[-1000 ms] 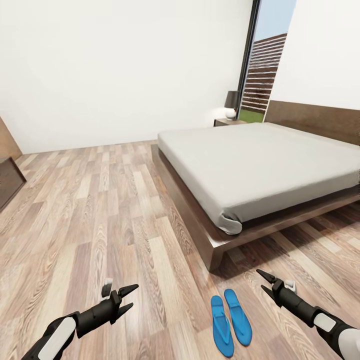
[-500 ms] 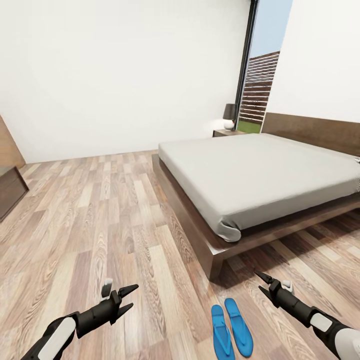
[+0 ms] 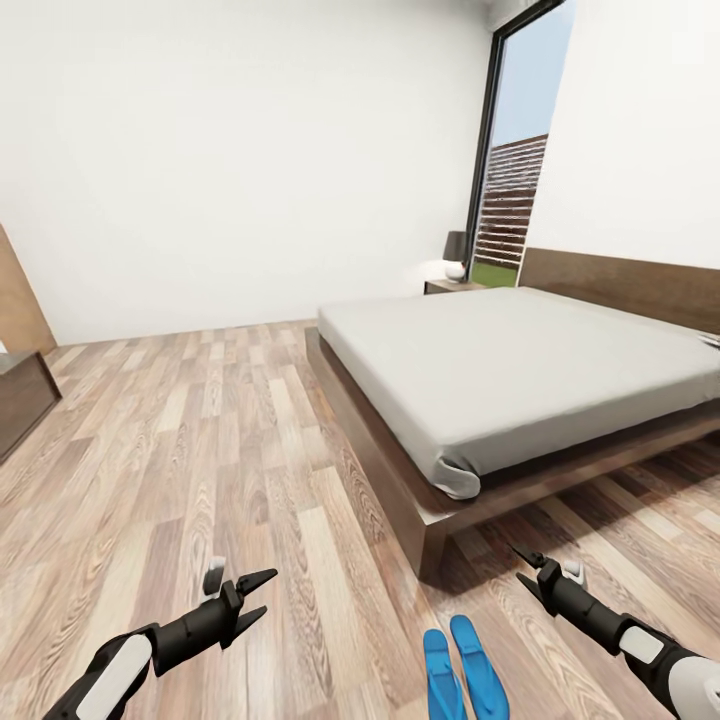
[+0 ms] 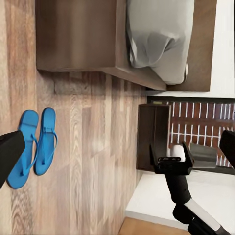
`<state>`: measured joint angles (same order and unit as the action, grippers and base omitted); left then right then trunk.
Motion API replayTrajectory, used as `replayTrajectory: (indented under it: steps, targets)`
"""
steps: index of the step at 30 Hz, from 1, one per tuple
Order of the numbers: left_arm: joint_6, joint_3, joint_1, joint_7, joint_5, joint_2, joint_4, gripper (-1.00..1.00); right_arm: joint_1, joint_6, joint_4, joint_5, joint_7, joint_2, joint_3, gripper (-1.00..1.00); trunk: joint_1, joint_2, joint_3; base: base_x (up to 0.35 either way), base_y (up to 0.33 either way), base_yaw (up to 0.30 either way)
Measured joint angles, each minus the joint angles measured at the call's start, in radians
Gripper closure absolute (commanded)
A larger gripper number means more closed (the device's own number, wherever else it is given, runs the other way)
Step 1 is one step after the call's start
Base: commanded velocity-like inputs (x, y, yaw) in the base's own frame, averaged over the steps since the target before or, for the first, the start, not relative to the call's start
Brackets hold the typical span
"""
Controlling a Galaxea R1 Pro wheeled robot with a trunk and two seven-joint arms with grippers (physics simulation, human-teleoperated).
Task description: In the bedroom, move the book from the bed onto either nightstand, and place the two sandals side by side next to the bed.
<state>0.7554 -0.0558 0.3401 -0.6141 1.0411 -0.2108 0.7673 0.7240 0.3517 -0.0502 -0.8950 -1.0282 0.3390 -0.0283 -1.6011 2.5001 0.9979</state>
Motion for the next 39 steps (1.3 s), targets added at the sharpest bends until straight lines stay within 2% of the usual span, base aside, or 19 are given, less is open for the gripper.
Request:
replayTrajectory:
  steps: [2,22,25,33,39]
  targets:
    - [0.000,0.000,0.000,0.000,0.000,0.000,0.000,-1.00,0.000,0.000,0.000,0.000,0.000,0.000,0.000,-1.00,0.001,0.000,-0.008,0.000,0.000,0.000]
    - [-0.001,0.000,0.001,-0.001,0.001,0.000,0.000,-1.00,0.000,0.001,0.000,-0.001,0.000,0.000,0.000,-1.00,0.077,-0.140,-0.070,0.000,0.000,0.000]
    - [-0.001,0.000,0.000,-0.001,0.001,0.000,0.000,-1.00,0.000,0.000,0.000,-0.001,0.000,0.000,-0.001,-1.00,0.078,-0.141,-0.071,0.000,0.000,0.000]
    - [0.023,0.043,-0.044,-0.046,-0.006,-0.046,0.045,-1.00,0.013,0.004,-0.002,-0.004,-0.030,-0.002,-0.006,-1.00,0.078,-0.141,-0.071,0.000,0.000,0.000]
    - [0.017,0.027,-0.070,-0.049,-0.009,-0.035,0.060,-1.00,-0.015,-0.006,0.000,0.024,-0.024,-0.031,-0.006,-1.00,0.078,-0.141,-0.070,0.000,0.000,0.000]
